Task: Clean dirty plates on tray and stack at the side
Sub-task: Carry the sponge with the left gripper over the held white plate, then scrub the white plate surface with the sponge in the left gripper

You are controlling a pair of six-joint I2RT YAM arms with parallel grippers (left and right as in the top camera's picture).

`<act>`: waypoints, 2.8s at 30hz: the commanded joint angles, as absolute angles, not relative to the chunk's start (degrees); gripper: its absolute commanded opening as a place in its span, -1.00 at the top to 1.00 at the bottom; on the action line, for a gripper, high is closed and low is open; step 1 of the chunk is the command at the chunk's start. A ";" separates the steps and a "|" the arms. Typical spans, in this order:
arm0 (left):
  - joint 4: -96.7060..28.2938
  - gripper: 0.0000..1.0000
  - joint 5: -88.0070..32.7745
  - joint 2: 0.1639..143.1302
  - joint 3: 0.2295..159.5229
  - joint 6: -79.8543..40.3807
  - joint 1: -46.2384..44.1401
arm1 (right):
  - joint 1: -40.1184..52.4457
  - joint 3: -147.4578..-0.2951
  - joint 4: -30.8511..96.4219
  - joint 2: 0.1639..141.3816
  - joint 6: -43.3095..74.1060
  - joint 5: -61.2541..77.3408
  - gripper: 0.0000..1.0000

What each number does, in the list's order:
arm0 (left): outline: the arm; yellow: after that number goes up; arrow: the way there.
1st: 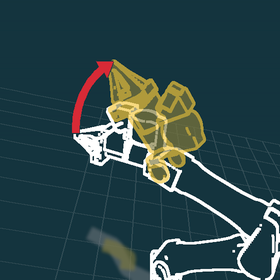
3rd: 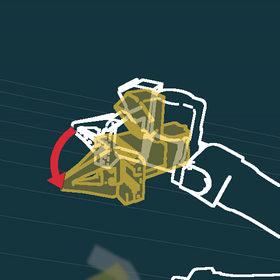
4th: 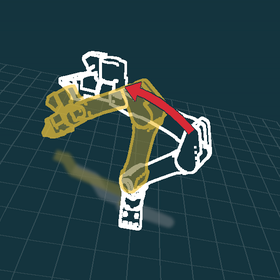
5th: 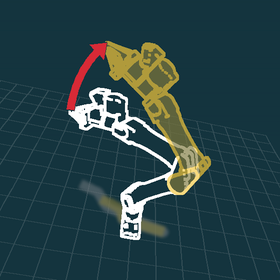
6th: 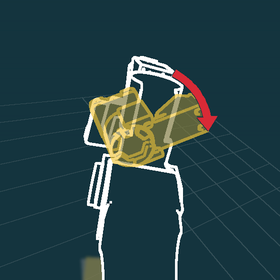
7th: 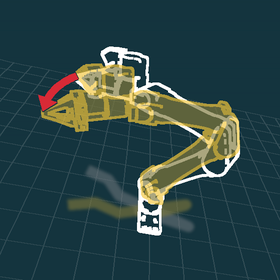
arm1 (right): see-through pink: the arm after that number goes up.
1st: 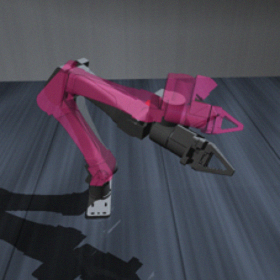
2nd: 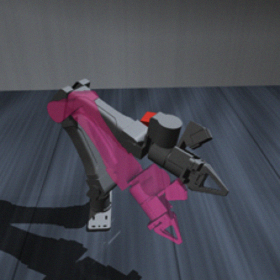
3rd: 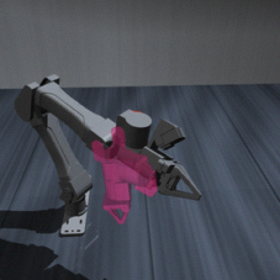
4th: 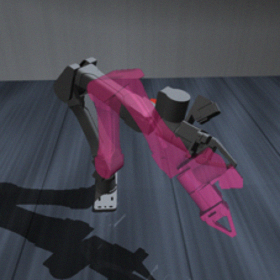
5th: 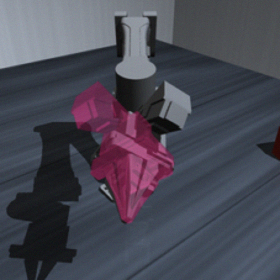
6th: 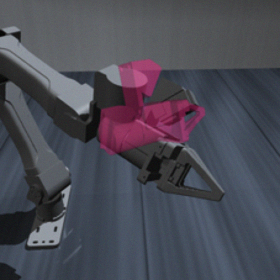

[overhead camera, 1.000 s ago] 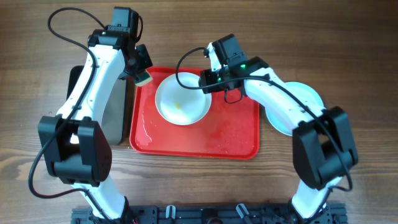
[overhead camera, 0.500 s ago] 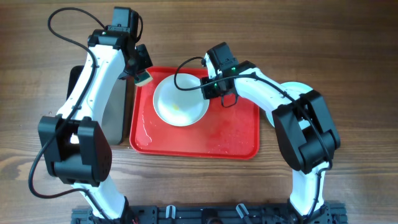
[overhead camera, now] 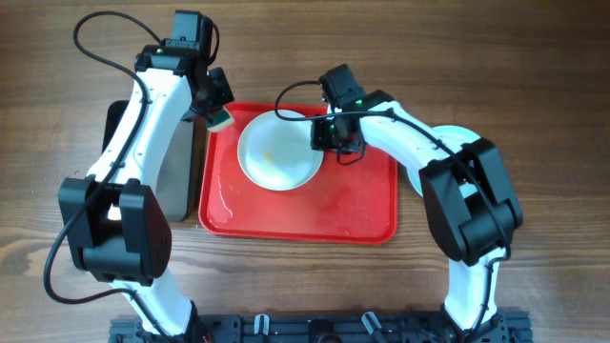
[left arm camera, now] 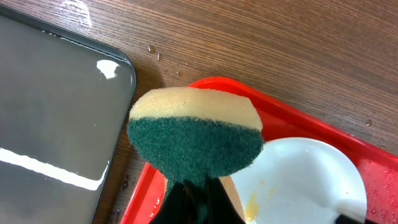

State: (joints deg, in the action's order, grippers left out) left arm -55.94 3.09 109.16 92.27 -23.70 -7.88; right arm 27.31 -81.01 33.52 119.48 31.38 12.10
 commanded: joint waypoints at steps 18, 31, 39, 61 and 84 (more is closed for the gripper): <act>-54.13 0.92 0.64 108.71 89.89 -24.47 -10.22 | 28.16 -80.25 30.89 121.56 33.87 9.15 0.91; -39.35 0.92 -2.87 110.32 72.53 -10.63 -18.20 | 28.16 -80.25 31.09 121.56 33.80 9.39 0.92; -41.19 0.92 -25.08 113.38 72.31 -1.76 -18.15 | 27.79 -80.23 31.51 121.75 34.68 15.86 0.91; -36.88 0.92 10.59 112.97 72.47 -17.17 -16.86 | 26.85 -80.14 30.28 125.58 31.94 25.87 0.92; -32.23 0.92 5.48 112.64 72.42 -7.77 -18.37 | 25.52 -80.14 31.11 125.58 31.90 27.07 0.92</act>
State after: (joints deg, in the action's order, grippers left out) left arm -31.05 -12.34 111.96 72.64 -3.62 -18.98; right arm 25.76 -80.84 30.61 122.80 31.68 28.08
